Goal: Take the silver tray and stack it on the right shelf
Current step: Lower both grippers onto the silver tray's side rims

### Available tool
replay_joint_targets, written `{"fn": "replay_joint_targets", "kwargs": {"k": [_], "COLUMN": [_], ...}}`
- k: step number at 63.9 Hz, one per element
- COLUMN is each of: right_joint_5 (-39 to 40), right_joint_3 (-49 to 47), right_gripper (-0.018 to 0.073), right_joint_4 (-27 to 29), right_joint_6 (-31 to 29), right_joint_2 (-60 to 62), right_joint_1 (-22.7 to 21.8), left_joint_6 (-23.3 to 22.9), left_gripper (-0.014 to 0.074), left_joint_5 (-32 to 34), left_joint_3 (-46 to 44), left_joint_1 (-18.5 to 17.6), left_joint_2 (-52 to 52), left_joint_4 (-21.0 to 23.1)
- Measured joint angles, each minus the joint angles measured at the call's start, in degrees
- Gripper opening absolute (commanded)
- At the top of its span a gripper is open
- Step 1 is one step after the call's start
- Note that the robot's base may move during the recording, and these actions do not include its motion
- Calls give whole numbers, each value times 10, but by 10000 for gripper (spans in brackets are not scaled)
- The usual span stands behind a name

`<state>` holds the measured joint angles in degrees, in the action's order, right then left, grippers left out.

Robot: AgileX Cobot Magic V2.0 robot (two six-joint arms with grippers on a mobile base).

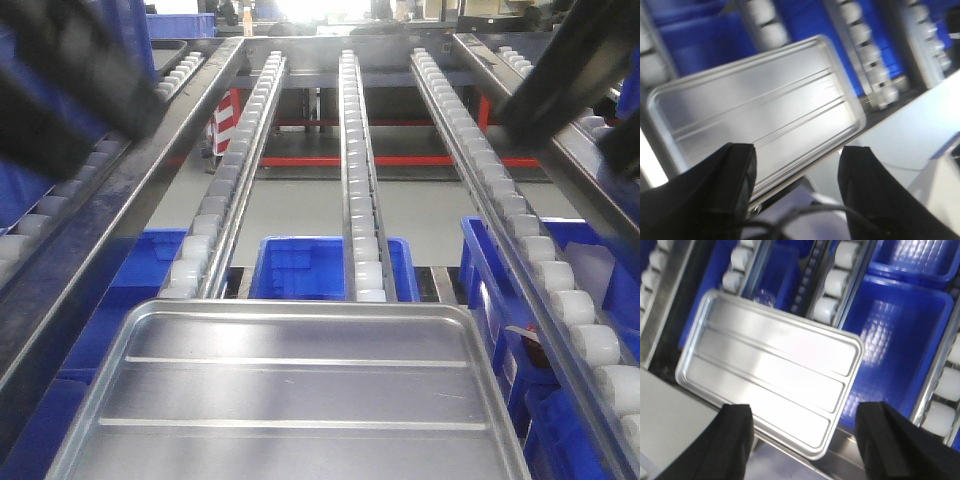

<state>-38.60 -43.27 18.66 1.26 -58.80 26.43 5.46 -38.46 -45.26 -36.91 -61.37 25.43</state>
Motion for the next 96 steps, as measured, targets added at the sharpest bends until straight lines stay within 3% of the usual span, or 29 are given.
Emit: {"fn": "replay_joint_targets", "kwargs": {"k": [9, 21, 26, 37, 48, 67, 79, 96], "right_joint_5": [-9, -26, -25, 0, 12, 27, 40, 53], "right_joint_3": [-3, -26, -37, -42, -42, -43, -44, -44], "right_gripper": [538, 538, 538, 538, 538, 490, 467, 467], "right_joint_4": [-49, -156, -187, -197, -200, -211, -216, -218], "right_joint_6": [35, 147, 191, 263, 277, 280, 280, 280], "right_joint_2": [-57, -129, -150, -191, -234, -300, -306, -306], "right_joint_1": [28, 41, 48, 69, 74, 74, 74, 74], "left_joint_6": [-69, -167, -206, -251, -286, -385, -436, -448], "left_gripper": [275, 275, 275, 272, 234, 223, 223, 223], "left_joint_5": [-61, -141, -152, -114, -81, -75, -41, -9], "left_joint_3": [-20, -83, -105, -117, -117, -120, -95, -56], "left_joint_1": [1, 1, 1, 1, 0, -44, -49, -49], "left_joint_2": [-56, -150, -187, -230, -235, -235, -235, -242], "left_joint_4": [-81, -191, -217, -228, -246, -344, -357, -355]}}
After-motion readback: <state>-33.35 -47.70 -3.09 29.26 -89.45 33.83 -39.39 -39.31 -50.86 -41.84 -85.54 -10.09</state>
